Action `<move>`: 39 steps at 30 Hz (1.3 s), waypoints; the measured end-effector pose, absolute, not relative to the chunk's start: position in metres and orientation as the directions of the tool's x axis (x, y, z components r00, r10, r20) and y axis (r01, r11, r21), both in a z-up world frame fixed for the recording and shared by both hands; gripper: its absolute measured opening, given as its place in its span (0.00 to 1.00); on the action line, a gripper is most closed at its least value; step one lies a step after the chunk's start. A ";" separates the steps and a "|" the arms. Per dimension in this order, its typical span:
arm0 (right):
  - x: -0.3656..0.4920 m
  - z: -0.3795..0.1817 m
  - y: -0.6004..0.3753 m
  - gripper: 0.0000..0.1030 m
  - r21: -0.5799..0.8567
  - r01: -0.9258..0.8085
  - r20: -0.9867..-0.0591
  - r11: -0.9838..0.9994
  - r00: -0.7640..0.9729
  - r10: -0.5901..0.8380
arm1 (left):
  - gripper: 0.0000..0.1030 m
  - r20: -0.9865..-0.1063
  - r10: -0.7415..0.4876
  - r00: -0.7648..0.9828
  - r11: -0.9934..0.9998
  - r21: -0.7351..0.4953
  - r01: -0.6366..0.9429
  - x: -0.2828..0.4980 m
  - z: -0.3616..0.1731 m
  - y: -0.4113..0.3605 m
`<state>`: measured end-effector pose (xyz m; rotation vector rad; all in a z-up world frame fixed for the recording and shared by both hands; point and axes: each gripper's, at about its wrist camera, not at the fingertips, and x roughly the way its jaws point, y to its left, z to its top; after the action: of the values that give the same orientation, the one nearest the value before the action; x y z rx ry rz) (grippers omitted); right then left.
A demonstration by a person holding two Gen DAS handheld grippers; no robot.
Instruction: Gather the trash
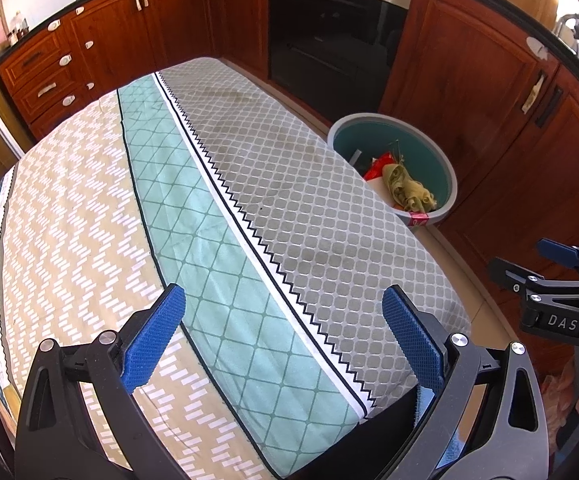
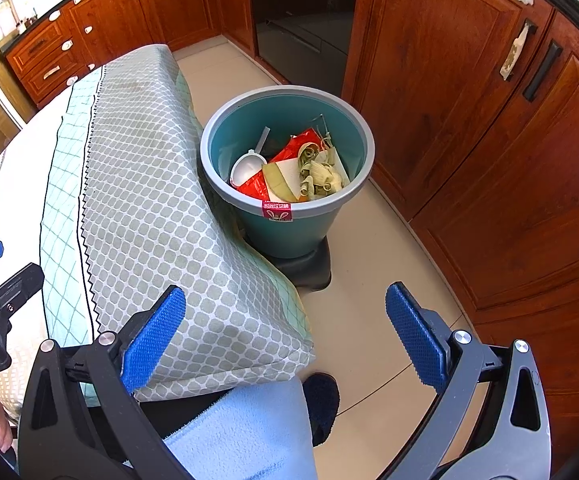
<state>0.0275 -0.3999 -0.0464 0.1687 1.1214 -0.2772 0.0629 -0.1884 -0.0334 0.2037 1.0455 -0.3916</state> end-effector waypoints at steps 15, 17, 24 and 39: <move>0.029 -0.047 -0.401 0.93 -0.011 0.305 -0.906 0.952 0.399 -0.138 | 0.96 -0.879 -0.218 0.425 0.911 -0.026 0.411 0.063 -0.036 -0.190; 0.030 -0.047 -0.401 0.93 -0.013 0.305 -0.908 0.952 0.396 -0.139 | 0.96 -0.879 -0.219 0.424 0.911 -0.028 0.412 0.063 -0.036 -0.190; 0.031 -0.049 -0.402 0.93 -0.014 0.306 -0.908 0.952 0.394 -0.140 | 0.96 -0.883 -0.218 0.416 0.911 -0.032 0.411 0.064 -0.037 -0.191; 0.031 -0.051 -0.403 0.93 -0.019 0.310 -0.908 0.951 0.393 -0.146 | 0.96 -0.887 -0.218 0.407 0.911 -0.035 0.411 0.063 -0.040 -0.192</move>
<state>0.0309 -0.4033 -0.0507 0.1625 1.1320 -0.2906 0.0634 -0.1916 -0.0402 0.2007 1.0824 -0.4001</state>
